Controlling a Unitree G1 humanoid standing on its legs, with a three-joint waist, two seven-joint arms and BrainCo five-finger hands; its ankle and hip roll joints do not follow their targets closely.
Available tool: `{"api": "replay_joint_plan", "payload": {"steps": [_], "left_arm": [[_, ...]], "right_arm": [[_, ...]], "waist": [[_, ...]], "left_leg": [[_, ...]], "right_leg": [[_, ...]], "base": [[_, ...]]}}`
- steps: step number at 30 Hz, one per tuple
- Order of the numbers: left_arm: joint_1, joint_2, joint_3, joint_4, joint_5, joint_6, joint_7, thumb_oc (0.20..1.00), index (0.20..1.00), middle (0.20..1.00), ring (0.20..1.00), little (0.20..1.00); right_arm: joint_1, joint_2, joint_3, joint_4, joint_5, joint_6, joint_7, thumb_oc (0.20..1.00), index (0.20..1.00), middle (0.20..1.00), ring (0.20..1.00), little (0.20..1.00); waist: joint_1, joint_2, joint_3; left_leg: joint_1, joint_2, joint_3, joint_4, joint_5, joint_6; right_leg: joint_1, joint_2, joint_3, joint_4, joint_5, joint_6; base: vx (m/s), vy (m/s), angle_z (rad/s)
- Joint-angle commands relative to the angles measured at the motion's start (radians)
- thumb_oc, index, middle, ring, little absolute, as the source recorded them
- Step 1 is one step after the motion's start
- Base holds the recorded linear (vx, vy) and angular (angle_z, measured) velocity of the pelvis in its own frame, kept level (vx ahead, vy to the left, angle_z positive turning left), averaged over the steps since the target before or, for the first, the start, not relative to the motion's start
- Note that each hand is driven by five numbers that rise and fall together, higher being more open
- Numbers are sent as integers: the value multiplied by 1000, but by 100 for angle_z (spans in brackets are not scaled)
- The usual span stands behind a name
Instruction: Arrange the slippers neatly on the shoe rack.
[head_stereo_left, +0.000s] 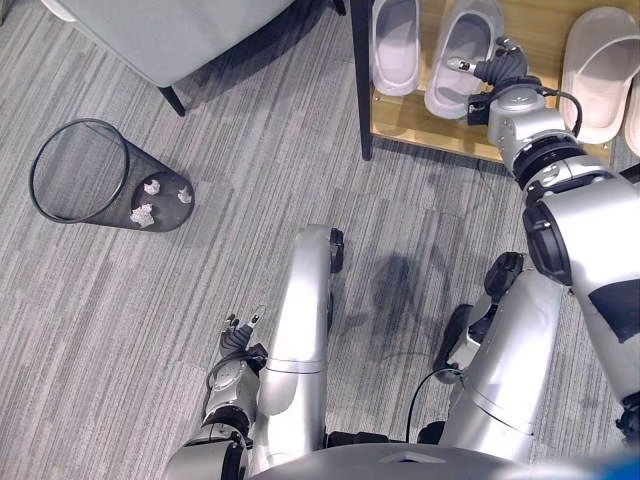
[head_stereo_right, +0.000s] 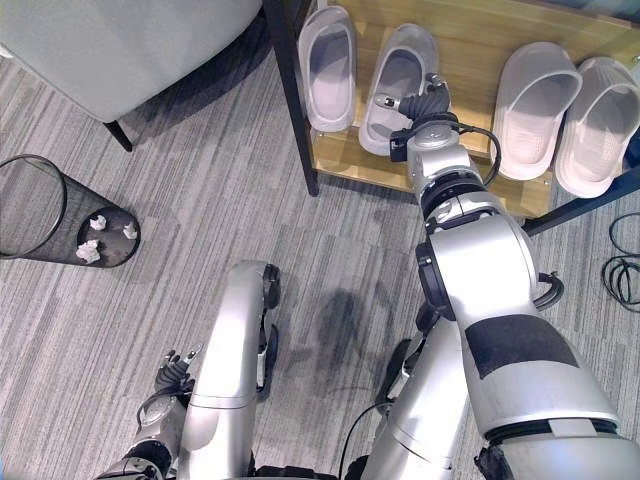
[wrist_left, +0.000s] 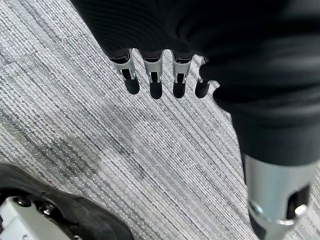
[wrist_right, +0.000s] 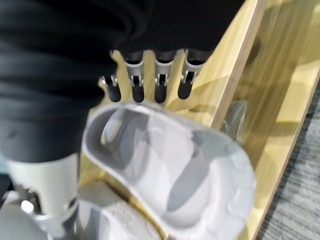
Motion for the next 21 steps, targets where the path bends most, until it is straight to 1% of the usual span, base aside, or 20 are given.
{"api": "replay_joint_plan", "payload": {"steps": [1,2,3,8,10,13,14,15,16,17,21], "left_arm": [[-8,3,-73,-9,38,-38,0,1000,1000,1000,1000,1000],[-8,3,-73,-8,38,-38,0,1000,1000,1000,1000,1000],[-8,3,-76,2,41,-40,-5,1000,1000,1000,1000,1000],[-1,8,-84,16,53,-41,-12,1000,1000,1000,1000,1000],[-6,11,-81,29,57,-41,-14,1000,1000,1000,1000,1000],[-16,12,-87,42,72,-43,-7,1000,1000,1000,1000,1000],[-17,10,-101,57,94,-44,-4,1000,1000,1000,1000,1000],[-17,10,-101,57,94,-44,-4,1000,1000,1000,1000,1000],[-20,11,-103,68,102,-42,-5,1000,1000,1000,1000,1000],[-28,13,-103,91,110,-40,-2,1000,1000,1000,1000,1000],[-48,17,-95,127,109,-39,5,1000,1000,1000,1000,1000]], "right_arm": [[-134,8,0,-41,42,-18,77,1000,1000,1000,1000,1000],[-134,7,0,-41,42,-18,77,1000,1000,1000,1000,1000],[-131,7,-13,-41,58,-12,106,1000,1000,1000,1000,1000],[-128,5,-17,-40,58,-6,155,1000,1000,1000,1000,1000],[-130,6,-17,-35,47,-11,154,1000,1000,1000,1000,1000],[-136,6,-19,-23,32,-24,124,1000,1000,1000,1000,1000],[-135,1,-11,-27,17,-48,99,1000,1000,1000,1000,1000],[-135,1,-11,-27,17,-48,99,1000,1000,1000,1000,1000],[-124,0,-22,-41,19,-65,87,1000,1000,1000,1000,1000],[-108,-2,-29,-80,23,-103,55,1000,1000,1000,1000,1000],[-75,-1,-27,-188,25,-171,15,1000,1000,1000,1000,1000]], "waist": [[46,-1,41],[47,-2,41],[48,1,39],[54,4,38],[55,7,38],[54,7,38],[51,9,39],[51,9,39],[50,11,39],[45,15,36],[32,14,33]], "left_leg": [[-50,-5,-30,114,1,76],[-50,-5,-30,114,1,76],[-50,-7,-29,113,2,76],[-50,-10,-29,114,3,76],[-50,-11,-29,118,3,75],[-50,-10,-28,120,1,75],[-50,-11,-30,120,2,74],[-50,-11,-30,120,2,74],[-50,-10,-31,119,3,73],[-50,-9,-31,117,5,71],[-50,-7,-34,120,6,68]], "right_leg": [[99,-12,108,36,91,-2],[99,-12,108,36,91,-2],[99,-11,110,37,92,-2],[99,-7,116,43,91,-2],[99,-6,118,48,92,-3],[99,-5,119,51,91,-4],[99,-1,118,51,90,-6],[99,-1,118,51,90,-6],[99,0,118,50,90,-6],[99,0,114,48,90,-8],[99,2,112,49,90,-9]], "base": [[0,0,0],[0,0,0],[0,0,0],[0,0,0],[0,0,0],[0,0,0],[0,0,0],[0,0,0],[0,0,0],[0,0,0],[1,-3,-1]]}}
